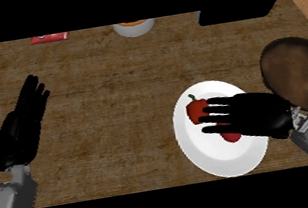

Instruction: Pick the tomato from the plate and place it in the pan

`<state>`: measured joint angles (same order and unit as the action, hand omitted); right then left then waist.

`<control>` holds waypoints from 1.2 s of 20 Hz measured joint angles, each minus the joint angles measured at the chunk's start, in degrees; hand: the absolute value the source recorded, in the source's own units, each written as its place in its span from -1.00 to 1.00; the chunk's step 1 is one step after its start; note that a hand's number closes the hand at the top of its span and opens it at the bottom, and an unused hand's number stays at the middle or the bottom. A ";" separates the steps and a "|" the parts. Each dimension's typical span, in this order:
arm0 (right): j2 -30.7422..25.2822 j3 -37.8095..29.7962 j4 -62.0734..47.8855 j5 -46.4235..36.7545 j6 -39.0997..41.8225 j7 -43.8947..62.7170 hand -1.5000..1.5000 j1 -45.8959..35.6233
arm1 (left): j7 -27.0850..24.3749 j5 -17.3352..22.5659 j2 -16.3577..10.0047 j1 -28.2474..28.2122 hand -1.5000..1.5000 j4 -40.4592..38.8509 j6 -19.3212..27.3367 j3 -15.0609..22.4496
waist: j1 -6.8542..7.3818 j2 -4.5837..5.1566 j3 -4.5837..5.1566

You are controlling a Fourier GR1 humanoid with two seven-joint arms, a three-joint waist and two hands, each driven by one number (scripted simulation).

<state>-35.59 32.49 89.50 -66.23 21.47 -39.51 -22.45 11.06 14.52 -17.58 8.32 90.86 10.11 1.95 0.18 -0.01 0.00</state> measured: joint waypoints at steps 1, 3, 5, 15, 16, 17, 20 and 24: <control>1.25 -0.14 -1.16 -0.89 -0.33 -0.34 -1.00 -0.18 | -0.06 -0.34 0.42 -0.06 0.00 0.10 -0.01 -0.05 | 0.02 0.01 0.00; 2.42 -0.84 -2.42 -2.33 0.49 -0.80 -1.00 -1.44 | 0.05 -0.56 0.80 1.18 0.00 -1.25 -0.53 -0.67 | 0.01 0.03 0.00; 3.26 -0.95 -3.48 -4.30 -0.01 -1.04 -1.00 -1.03 | -0.02 -0.77 0.69 0.59 0.00 -0.92 -1.23 -1.38 | 0.02 0.01 0.01; 11.31 -2.86 -14.03 -11.09 -4.24 -4.78 -1.00 -1.69 | 1.22 -4.10 3.38 1.56 0.00 -0.57 -1.17 -1.75 | 0.03 0.04 -0.01; 12.15 -3.05 -14.64 -11.59 -4.00 -4.87 -1.00 -1.86 | 0.73 -3.88 3.18 1.85 0.00 -1.63 -1.96 -2.45 | 0.01 0.04 -0.01; 13.10 -3.20 -15.47 -12.28 -3.93 -4.98 -1.00 -2.21 | 1.01 -4.17 3.42 1.58 0.00 -1.05 -1.96 -2.43 | 0.04 0.04 0.00; 13.82 -3.97 -17.69 -13.91 -4.92 -6.23 -1.00 -1.95 | 0.27 -4.21 3.76 1.26 0.00 -1.56 -2.93 -3.31 | 0.03 0.01 0.00; 15.80 -3.71 -18.65 -15.87 -6.49 -6.88 1.00 -0.97 | 1.10 -4.62 4.04 1.28 0.00 -1.09 -3.30 -3.79 | 0.02 -0.33 0.11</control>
<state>-19.79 28.78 70.85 -82.10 14.98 -46.39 -23.41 12.15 9.90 -13.53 9.61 89.77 6.81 -1.84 0.20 -0.34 0.11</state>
